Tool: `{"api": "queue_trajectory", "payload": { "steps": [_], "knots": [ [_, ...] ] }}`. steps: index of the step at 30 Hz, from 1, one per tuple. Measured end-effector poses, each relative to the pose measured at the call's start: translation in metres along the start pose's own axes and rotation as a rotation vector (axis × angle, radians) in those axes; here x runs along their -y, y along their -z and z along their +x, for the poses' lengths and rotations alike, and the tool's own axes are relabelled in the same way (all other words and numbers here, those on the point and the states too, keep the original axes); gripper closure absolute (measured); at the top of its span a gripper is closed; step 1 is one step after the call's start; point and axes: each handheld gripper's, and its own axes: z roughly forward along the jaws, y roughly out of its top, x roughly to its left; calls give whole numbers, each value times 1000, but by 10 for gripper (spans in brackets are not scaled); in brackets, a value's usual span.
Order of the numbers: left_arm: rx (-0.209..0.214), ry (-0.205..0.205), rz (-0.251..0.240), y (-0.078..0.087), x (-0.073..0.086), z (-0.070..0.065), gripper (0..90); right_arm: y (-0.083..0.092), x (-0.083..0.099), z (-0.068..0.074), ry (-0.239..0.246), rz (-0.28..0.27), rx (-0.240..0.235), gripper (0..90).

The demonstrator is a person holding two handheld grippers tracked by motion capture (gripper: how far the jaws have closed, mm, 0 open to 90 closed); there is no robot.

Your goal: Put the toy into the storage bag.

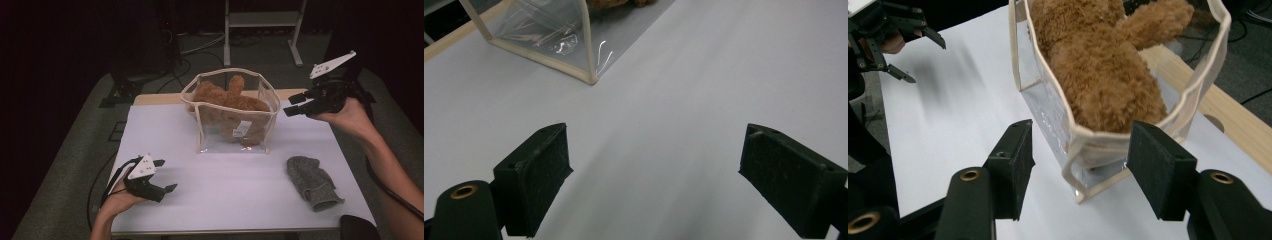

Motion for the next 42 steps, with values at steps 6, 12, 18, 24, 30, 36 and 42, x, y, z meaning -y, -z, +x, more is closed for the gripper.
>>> {"api": "queue_trajectory", "payload": {
  "steps": [6, 12, 18, 24, 30, 36, 42],
  "knots": [
    [1, 6, 0, -1, 1, 0, 116, 6, 21, -1, -30, -5, 5, 408],
    [1, 4, 6, -2, 0, 0, 114, 8, 46, -5, -73, -14, 6, 395],
    [0, 16, 1, -2, 2, 1, 113, 2, 70, -8, -113, -16, 3, 379],
    [1, 16, 5, -2, 3, 1, 113, -4, 93, -13, -152, -20, 1, 359],
    [2, 17, 5, -2, 3, 1, 112, -13, 115, -16, -189, -21, -3, 335],
    [0, 17, 7, -2, 3, 1, 112, -20, 130, -17, -218, -21, -6, 329],
    [-2, 20, 6, -1, 3, 1, 112, -25, 143, -16, -238, -20, -4, 309]
  ]
}}
